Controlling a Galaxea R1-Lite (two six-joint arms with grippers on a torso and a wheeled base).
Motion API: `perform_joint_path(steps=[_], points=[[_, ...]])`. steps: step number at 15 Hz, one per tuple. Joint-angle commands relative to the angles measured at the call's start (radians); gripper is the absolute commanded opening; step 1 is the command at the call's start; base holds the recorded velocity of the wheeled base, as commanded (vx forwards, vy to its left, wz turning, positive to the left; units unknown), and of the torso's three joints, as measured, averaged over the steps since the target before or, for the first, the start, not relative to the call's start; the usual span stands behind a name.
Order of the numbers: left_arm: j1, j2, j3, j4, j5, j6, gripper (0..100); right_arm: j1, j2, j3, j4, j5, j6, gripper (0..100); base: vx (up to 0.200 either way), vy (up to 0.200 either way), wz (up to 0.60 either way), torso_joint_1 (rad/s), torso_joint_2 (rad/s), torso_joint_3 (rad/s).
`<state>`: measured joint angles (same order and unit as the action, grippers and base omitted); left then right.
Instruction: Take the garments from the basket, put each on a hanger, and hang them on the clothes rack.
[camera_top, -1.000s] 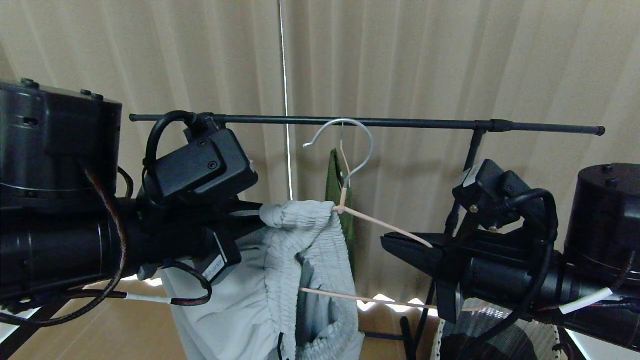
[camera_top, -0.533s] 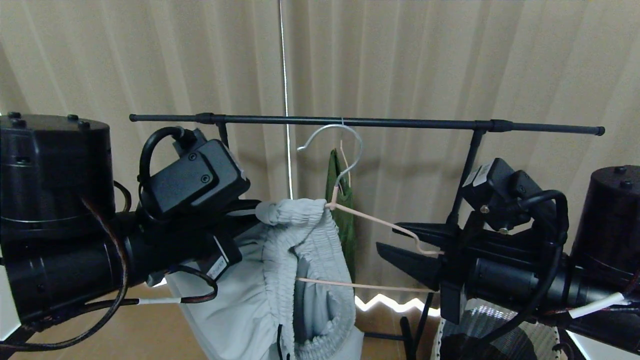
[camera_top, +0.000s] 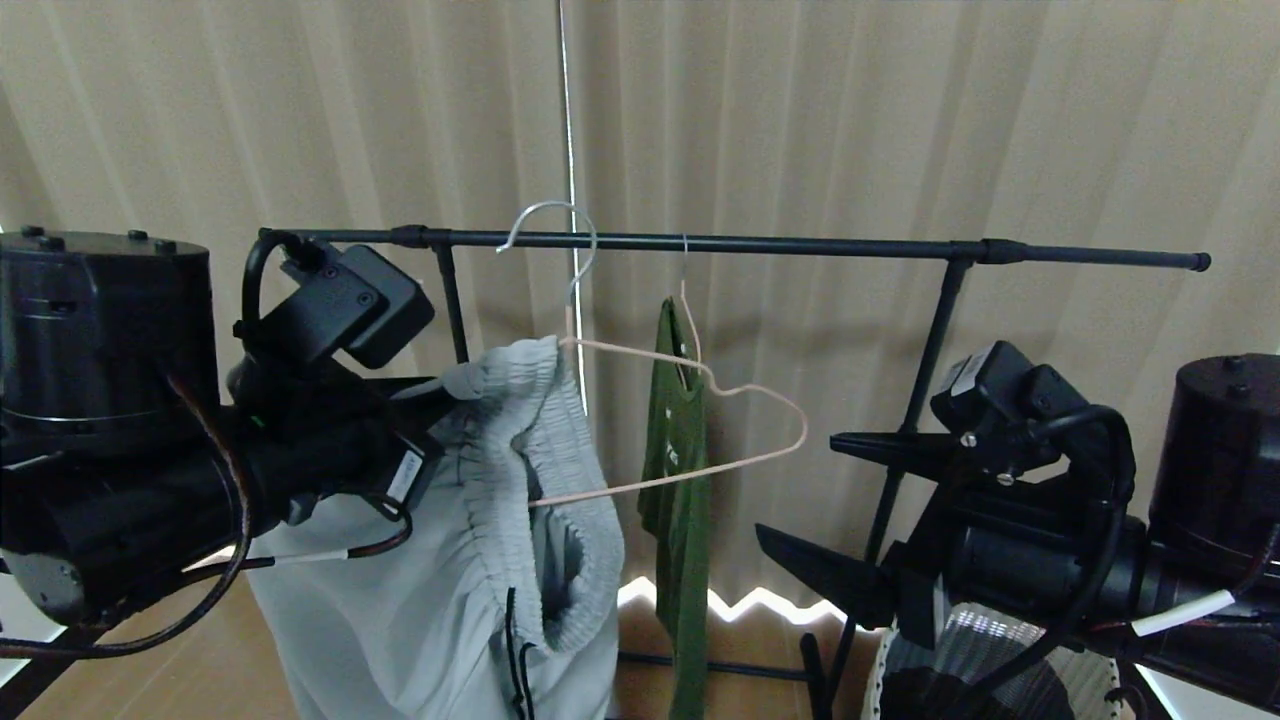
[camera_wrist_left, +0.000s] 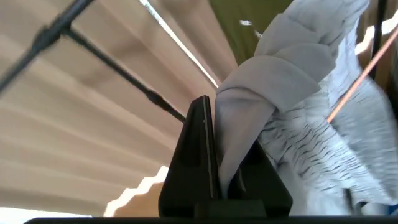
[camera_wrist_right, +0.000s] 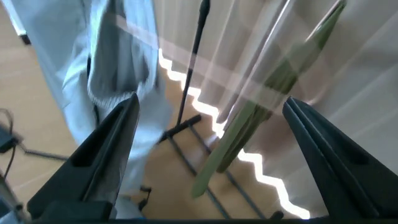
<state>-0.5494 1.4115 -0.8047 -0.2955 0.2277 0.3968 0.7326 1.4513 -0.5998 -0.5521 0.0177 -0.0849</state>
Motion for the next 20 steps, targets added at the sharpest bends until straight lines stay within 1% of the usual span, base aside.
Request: perform_joint_path(steps=[1, 3, 5, 7, 9, 15, 16, 18, 20], points=[[-0.02, 0.007, -0.041, -0.002, -0.004, -0.084, 0, 0.004, 0.011, 0.014, 0.0, 0.001, 0.001, 100, 0.0, 0.0, 0.0, 0.0, 0.0, 0.0], [-0.049, 0.007, -0.087, -0.002, -0.007, -0.177, 0, 0.007, 0.021, 0.023, 0.0, 0.002, 0.001, 100, 0.0, 0.0, 0.0, 0.0, 0.0, 0.0], [-0.077, 0.006, -0.113, -0.004, -0.01, -0.213, 0, 0.021, 0.046, 0.021, -0.02, 0.002, 0.002, 100, 0.0, 0.0, 0.0, 0.0, 0.0, 0.0], [-0.107, 0.003, -0.117, -0.014, -0.011, -0.216, 0, 0.022, 0.086, 0.021, -0.094, 0.002, 0.001, 100, 0.0, 0.0, 0.0, 0.0, 0.0, 0.0], [-0.136, 0.003, -0.119, -0.037, -0.011, -0.216, 0, 0.022, 0.12, 0.014, -0.132, 0.001, -0.001, 100, 0.0, 0.0, 0.0, 0.0, 0.0, 0.0], [-0.193, 0.001, -0.12, -0.047, -0.011, -0.214, 0, 0.022, 0.147, 0.014, -0.132, -0.001, 0.001, 100, 0.0, 0.0, 0.0, 0.0, 0.0, 0.0], [-0.193, 0.001, -0.12, -0.056, -0.011, -0.214, 0, 0.022, 0.147, 0.015, -0.132, -0.001, 0.001, 0, 0.0, 0.0, 0.0, 0.0, 0.0, 0.0], [-0.193, 0.001, -0.117, -0.079, -0.011, -0.214, 0, 0.022, 0.146, 0.018, -0.132, -0.001, 0.001, 0, 0.0, 0.0, 0.0, 0.0, 0.0, 0.0], [-0.193, -0.002, -0.117, -0.08, -0.011, -0.216, 0, 0.022, 0.146, 0.025, -0.132, -0.001, 0.001, 0, 0.0, 0.0, 0.0, 0.0, 0.0, 0.0]])
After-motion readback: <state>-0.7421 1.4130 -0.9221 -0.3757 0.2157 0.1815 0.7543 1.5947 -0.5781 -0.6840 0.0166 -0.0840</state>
